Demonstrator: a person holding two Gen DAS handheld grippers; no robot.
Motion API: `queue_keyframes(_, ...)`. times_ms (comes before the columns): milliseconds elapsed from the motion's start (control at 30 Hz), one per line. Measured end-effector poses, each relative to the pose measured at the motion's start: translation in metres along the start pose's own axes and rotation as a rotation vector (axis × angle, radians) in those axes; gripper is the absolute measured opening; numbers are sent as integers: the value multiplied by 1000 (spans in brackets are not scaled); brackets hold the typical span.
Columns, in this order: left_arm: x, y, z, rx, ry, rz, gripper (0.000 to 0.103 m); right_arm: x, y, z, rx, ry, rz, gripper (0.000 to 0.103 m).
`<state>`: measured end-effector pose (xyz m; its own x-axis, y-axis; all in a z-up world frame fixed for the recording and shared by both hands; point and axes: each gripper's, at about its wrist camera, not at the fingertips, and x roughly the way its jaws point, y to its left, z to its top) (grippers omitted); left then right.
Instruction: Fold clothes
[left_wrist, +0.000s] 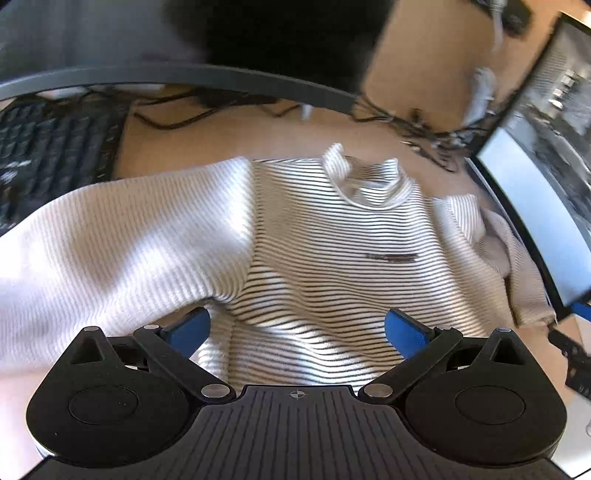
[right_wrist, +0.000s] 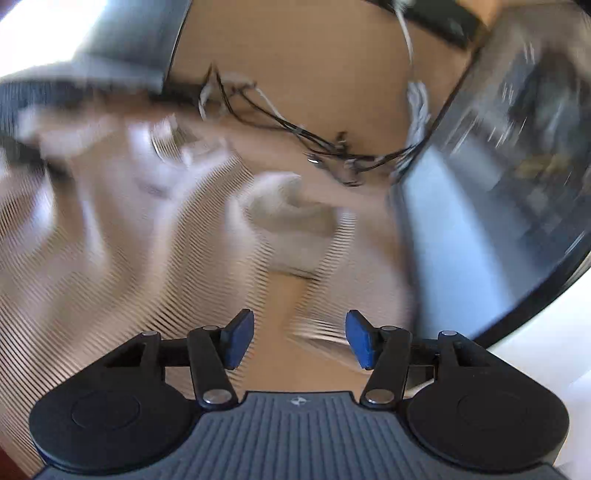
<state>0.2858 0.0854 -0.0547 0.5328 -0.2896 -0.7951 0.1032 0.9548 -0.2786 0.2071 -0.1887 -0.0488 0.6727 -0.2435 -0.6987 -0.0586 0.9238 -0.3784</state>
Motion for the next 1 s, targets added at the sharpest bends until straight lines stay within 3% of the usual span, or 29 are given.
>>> queue_keyframes(167, -18, -14, -4, -2, 3, -34, 103, 28, 4, -3, -181, 56, -106, 51)
queue_keyframes(267, -31, -17, -6, 25, -5, -45, 103, 45, 6, -5, -290, 89, -169, 35)
queue_keyframes(367, -39, -21, -8, 36, -13, -68, 103, 58, 6, -4, -372, 114, -226, 3)
queue_keyframes(533, -41, -16, -13, 15, -9, -85, 103, 14, -50, 62, 3, -9, -176, 3)
queue_keyframes(667, -38, -13, -18, -14, 12, -106, 103, -58, -115, 129, 291, -231, -113, 3)
queue_keyframes(833, -40, -12, -20, -22, 8, -125, 103, -106, -129, 186, 377, -392, 14, 3)
queue_keyframes(1000, -43, -6, -21, -44, -2, -123, 103, -97, -89, 215, 302, -392, 128, 3)
